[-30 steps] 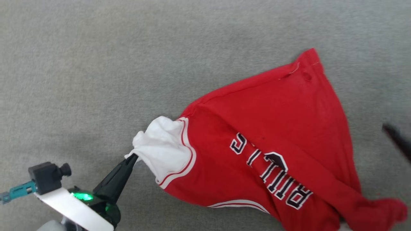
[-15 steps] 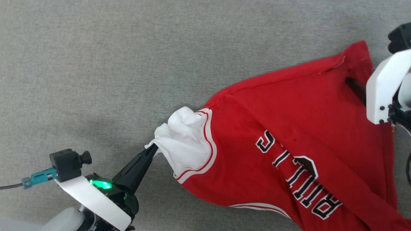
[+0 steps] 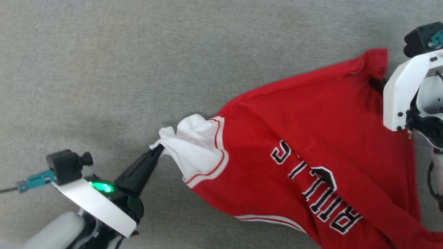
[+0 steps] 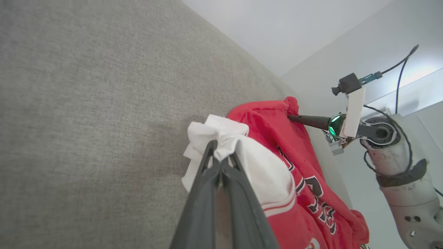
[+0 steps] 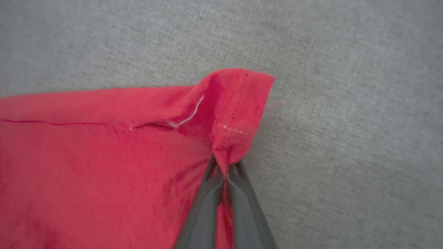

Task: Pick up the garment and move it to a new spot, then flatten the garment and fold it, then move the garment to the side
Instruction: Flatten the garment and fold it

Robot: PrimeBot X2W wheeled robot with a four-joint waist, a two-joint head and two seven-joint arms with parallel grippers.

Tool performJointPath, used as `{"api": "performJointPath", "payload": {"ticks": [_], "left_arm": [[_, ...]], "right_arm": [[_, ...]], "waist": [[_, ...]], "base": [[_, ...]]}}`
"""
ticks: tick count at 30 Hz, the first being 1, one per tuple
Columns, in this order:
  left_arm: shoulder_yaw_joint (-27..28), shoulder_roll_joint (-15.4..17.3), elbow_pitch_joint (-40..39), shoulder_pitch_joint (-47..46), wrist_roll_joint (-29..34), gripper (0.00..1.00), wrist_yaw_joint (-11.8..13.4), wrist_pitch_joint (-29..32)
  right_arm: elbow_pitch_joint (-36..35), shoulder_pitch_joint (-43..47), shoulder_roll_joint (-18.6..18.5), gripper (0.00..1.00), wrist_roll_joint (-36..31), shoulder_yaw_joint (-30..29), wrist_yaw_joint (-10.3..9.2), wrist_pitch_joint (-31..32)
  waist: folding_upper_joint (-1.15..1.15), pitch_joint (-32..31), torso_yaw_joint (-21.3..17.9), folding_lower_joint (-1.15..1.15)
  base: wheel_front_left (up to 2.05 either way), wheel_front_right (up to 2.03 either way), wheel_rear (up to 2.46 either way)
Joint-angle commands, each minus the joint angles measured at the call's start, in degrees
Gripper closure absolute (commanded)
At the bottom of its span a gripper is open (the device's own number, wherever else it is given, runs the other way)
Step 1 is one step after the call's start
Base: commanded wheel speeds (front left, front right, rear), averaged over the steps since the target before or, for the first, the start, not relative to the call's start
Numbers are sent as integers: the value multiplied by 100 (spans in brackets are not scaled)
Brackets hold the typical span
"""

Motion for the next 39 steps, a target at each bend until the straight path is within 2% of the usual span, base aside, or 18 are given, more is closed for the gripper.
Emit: {"api": "performJointPath", "payload": {"ticks": [1,8,14,18,24,28,33,39], "left_arm": [[43,47,38,-140,85,100,11,-2],[518,294,287,-902,-383,100,11,-5],[1156,537,840,-2163,-1384,100,12,322],[1765,617,1476,-3161,-1720,100,13,693],[2486,587,2253,-4646,-1689,100,19,848],[2746,508,2294,-5301,-1573,100,20,799],[2598,391,2068,-5152,-1489,100,19,1058],[2526,164,1432,-3872,-1628,100,13,1052]], "right_arm": [[71,-43,33,100,63,-61,-1,-120],[140,-770,196,100,108,-726,0,-813],[605,-1899,668,100,-181,-1546,-1,-1627],[1095,-2760,1046,100,-614,-1976,-10,-2281],[1587,-3843,1437,100,-1193,-2629,-27,-3494],[1843,-4296,1531,100,-1360,-2907,-31,-4192],[2214,-4181,1602,100,-1326,-2841,-32,-4330],[2186,-3089,1491,100,-1009,-2456,-15,-4247]], "waist": [[0,-65,-98,0],[0,-169,-541,0],[0,-35,-1029,0],[0,107,-1296,0],[0,140,-1533,0],[0,27,-1588,0],[0,-117,-1564,0],[0,-224,-1430,0]], "base": [[0,0,0],[0,0,0],[0,0,0],[0,0,0],[0,0,0],[0,0,0],[0,0,0],[0,0,0]]}}
